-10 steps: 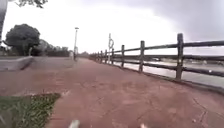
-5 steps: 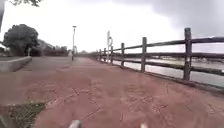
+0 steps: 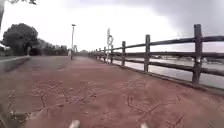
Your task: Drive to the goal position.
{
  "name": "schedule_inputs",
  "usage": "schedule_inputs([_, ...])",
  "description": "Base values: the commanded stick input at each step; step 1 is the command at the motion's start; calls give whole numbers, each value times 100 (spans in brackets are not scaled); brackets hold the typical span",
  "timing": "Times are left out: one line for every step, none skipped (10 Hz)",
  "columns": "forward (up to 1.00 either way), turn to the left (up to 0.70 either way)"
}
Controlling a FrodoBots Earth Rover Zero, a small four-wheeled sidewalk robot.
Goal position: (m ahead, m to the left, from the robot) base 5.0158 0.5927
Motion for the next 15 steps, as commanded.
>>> schedule_inputs([70,27])
schedule_inputs([70,27])
schedule_inputs([70,27])
schedule_inputs([70,27])
schedule_inputs([70,27])
schedule_inputs([70,27])
schedule_inputs([70,27])
schedule_inputs([70,27])
schedule_inputs([70,27])
schedule_inputs([70,27])
schedule_inputs([70,27])
schedule_inputs([70,27])
schedule_inputs([70,27])
schedule_inputs([70,27])
schedule_inputs([70,27])
